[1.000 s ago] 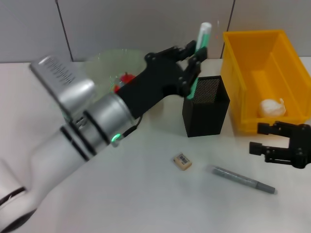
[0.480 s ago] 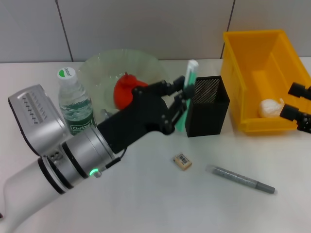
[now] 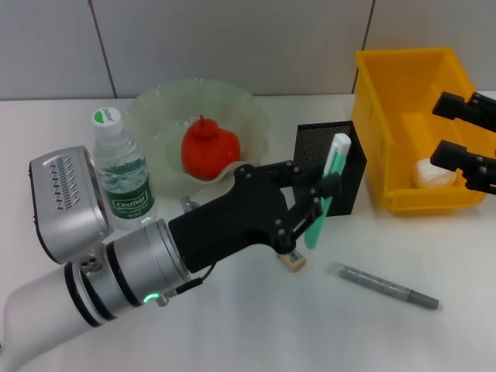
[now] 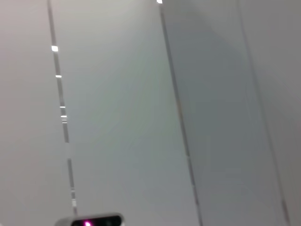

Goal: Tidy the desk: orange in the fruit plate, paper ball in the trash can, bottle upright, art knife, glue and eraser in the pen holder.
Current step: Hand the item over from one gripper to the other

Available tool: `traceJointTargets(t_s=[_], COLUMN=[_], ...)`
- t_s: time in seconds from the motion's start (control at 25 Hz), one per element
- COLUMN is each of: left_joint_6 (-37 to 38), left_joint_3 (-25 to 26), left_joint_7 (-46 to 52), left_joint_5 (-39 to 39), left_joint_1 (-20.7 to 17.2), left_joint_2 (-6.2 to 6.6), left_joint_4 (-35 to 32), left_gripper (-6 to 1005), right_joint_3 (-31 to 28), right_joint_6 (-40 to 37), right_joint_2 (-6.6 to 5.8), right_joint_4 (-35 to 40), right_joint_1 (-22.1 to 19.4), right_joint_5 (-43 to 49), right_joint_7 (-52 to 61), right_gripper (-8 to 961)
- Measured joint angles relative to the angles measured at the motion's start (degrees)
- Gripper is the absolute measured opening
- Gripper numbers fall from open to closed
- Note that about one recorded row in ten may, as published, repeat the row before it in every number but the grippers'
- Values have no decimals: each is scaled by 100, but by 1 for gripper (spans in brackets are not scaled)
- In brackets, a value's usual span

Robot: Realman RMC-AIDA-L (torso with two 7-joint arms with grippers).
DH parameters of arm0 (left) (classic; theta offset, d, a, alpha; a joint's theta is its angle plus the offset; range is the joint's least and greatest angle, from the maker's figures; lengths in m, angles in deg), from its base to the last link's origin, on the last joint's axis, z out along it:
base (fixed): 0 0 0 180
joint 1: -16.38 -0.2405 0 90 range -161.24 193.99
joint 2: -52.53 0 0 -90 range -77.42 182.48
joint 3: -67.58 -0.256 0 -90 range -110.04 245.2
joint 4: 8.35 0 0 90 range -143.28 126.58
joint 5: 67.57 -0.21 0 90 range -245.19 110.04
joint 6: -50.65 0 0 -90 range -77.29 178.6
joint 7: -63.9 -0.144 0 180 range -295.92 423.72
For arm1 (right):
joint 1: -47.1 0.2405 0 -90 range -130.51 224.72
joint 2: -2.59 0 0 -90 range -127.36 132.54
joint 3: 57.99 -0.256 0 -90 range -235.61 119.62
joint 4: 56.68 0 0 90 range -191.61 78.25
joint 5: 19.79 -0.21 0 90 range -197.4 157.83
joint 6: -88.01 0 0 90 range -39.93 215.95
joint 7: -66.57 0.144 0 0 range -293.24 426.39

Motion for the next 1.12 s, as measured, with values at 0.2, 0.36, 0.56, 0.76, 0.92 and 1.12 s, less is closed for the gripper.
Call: traceJointTargets(t_s=[0.2,0.36,0.56,0.76,0.92,1.12], left_joint_6=[222,431,647,898,1075,1088], left_joint_3=[12,20,29,228,469,574], left_joint_7=[95,274,600,855,966,927], left_joint_5=[-156,-251,-314,-575,-828,-876], left_joint_1=[21,59,148,235,282,261], left_joint_2=[3,15,57,89,61,32], left_joint_4=[49,73,83,186,307,316], left_gripper=[221,222,224,225,226,227], right_joint_3=[16,167,449,511,536,531], right_joint_6=[-158,-259,-272,-320,-343,-326], right_joint_2=[6,35,39,38,35,37], right_joint_4=[-13,-19,-34,-35,-35,-26], right_joint_1=[223,361,467,493,508,472], right_joint_5=[18,19,17,36,38,40], right_joint_7=[102,260,434,453,454,452], right_gripper=[785,785,785,785,785,785])
